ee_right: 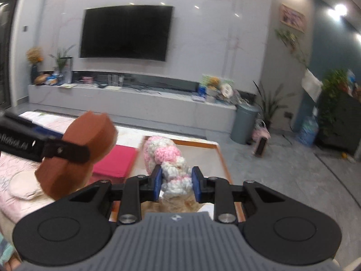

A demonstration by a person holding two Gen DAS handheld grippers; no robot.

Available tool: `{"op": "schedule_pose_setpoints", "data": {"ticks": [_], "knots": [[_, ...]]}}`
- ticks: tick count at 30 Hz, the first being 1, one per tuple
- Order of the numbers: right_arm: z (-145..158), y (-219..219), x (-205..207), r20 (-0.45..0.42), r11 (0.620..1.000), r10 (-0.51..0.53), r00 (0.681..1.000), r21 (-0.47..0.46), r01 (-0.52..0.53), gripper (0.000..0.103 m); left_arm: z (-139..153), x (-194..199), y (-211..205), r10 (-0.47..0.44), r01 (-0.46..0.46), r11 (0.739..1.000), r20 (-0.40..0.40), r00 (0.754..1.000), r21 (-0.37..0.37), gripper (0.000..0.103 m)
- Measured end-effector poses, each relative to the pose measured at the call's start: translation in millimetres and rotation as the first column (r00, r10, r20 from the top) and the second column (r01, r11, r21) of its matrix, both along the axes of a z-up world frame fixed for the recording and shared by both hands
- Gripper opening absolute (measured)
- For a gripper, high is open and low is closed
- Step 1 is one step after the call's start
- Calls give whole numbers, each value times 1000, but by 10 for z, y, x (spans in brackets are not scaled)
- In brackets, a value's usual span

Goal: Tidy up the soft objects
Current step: 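Carry the sponge and pink toy with both tools over the orange box, then lower both tools into the box and open them to release the items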

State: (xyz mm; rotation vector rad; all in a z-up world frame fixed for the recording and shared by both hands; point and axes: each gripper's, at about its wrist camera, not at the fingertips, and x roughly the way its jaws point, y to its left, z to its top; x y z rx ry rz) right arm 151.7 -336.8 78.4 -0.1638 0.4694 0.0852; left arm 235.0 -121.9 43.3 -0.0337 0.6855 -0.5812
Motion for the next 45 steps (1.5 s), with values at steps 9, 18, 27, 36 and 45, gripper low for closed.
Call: {"op": "schedule_pose_setpoints", "data": {"ticks": [9, 18, 27, 36, 45], "knots": [[-172, -550, 578, -179, 980, -98, 979, 151, 126, 27, -264, 481, -597, -34, 38, 999, -143, 989, 25, 65], [-542, -624, 928, -296, 978, -118, 948, 132, 162, 27, -741, 911, -809, 21, -2, 998, -336, 942, 59, 65], [-812, -662, 1146, -407, 984, -100, 908, 96, 151, 29, -954, 989, -933, 60, -15, 993, -396, 916, 115, 66], [-908, -537, 1135, -419, 998, -49, 906, 11, 59, 34, -959, 963, -1116, 78, -7, 981, -359, 930, 196, 67], [-845, -501, 1032, -393, 1000, -20, 919, -19, 14, 40, -987, 941, -1253, 76, 9, 968, -325, 943, 252, 78]]}}
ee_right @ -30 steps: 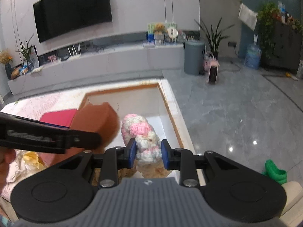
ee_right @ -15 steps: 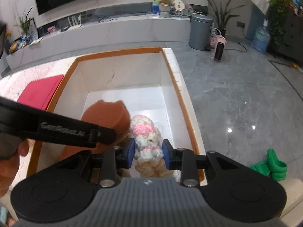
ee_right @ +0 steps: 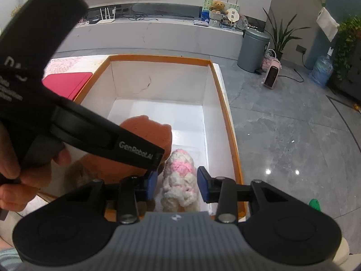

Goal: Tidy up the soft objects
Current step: 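Lower both tools into the box and open them to release the items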

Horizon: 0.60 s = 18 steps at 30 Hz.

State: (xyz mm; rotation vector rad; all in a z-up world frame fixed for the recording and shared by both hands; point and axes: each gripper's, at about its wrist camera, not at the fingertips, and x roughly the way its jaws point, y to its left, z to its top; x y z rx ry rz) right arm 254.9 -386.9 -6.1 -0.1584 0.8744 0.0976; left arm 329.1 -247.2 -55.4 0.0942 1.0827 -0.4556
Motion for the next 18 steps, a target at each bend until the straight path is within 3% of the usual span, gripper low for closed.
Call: {"op": "schedule_pose_setpoints", "data": {"ticks": [9, 18], "knots": [[-31, -16, -19, 5, 1000, -23, 1000, 7, 23, 44, 83, -54, 100, -28, 27, 998, -18, 999, -54, 88], [-19, 4, -85, 31, 1000, -18, 999, -5, 18, 54, 273, -119, 227, -46, 43, 991, -20, 999, -124, 88]]}}
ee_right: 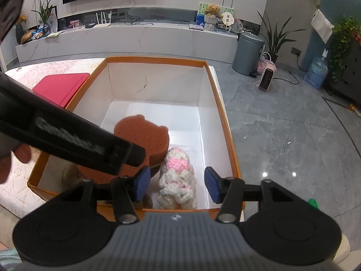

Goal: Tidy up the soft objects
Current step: 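Lower both tools into the box and open them to release the items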

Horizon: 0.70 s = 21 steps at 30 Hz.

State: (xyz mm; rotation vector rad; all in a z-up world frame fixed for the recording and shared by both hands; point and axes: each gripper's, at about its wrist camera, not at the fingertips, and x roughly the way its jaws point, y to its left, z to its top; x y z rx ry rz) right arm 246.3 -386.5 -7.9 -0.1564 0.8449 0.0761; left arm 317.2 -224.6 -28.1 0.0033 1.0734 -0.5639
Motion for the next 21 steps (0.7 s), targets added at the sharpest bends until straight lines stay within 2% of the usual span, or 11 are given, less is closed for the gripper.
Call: {"op": "schedule_pose_setpoints", "data": {"ticks": [1, 3, 7, 9, 12, 16, 21], "knots": [[-2, 0, -2, 0, 1000, 1, 1000, 0, -1, 55, 3, 4, -1, -5, 5, 1000, 0, 1000, -3, 86], [3, -8, -8, -1, 1000, -1, 1000, -1, 1, 55, 19, 13, 4, -15, 15, 1000, 3, 1000, -1, 76], [26, -25, -5, 6, 1000, -7, 1000, 5, 7, 55, 29, 17, -20, -19, 19, 1000, -3, 1000, 12, 61], [28, -25, -4, 5, 1000, -7, 1000, 6, 7, 55, 24, 14, -20, -25, 25, 999, 1, 1000, 22, 38], [42, -40, -17, 7, 1000, -6, 1000, 11, 6, 55, 8, -20, -74, -56, 53, 996, 29, 998, 72, 25], [45, -43, -23, 7, 1000, -9, 1000, 8, 9, 54, -139, -14, -165, -85, 84, 991, 7, 996, 105, 17], [19, -19, -10, -7, 1000, -12, 1000, 9, 12, 54, -232, 30, -175, -74, 73, 994, 10, 997, 84, 16]]}}
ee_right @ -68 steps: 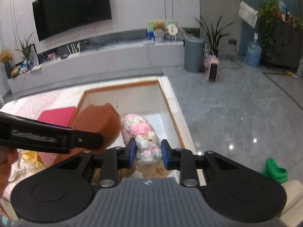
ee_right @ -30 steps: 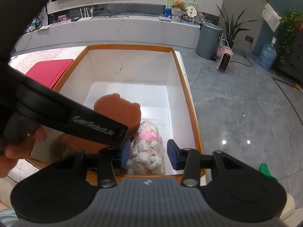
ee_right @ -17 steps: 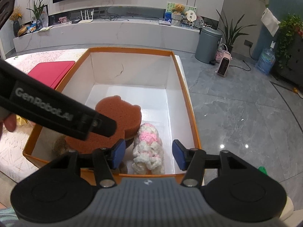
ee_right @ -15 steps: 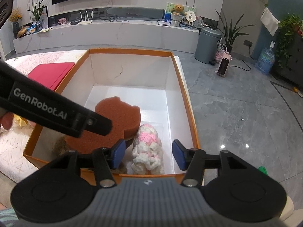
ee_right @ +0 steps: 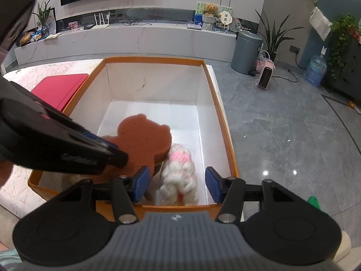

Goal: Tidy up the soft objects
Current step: 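Lower both tools into the box and open them to release the items, then withdraw both tools from the box back over the bed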

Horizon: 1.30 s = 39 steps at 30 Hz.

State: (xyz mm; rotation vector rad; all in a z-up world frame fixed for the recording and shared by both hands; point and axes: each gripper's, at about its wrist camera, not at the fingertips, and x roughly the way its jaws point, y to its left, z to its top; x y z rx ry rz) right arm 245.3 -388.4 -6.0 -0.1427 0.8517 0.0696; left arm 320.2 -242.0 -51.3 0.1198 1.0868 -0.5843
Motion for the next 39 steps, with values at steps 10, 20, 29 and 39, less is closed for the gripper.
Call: {"op": "schedule_pose_setpoints", "data": {"ticks": [10, 20, 29, 39], "knots": [[131, 96, -151, 37, 1000, 8, 999, 8, -8, 54, 369, -335, 168, -12, 18, 999, 141, 990, -45, 16], [348, 470, -589, 128, 992, 25, 991, 120, -41, 55, 706, -985, 685, 62, -37, 996, 307, 950, -87, 21], [416, 965, -1015, 201, 974, 23, 979, 218, -68, 59, 726, -1459, 1280, 179, -157, 984, 378, 908, -89, 21], [189, 1556, -1294, 207, 955, -2, 978, 290, -59, 61, 447, -1808, 2044, 291, -292, 955, 374, 881, -56, 21]]}}
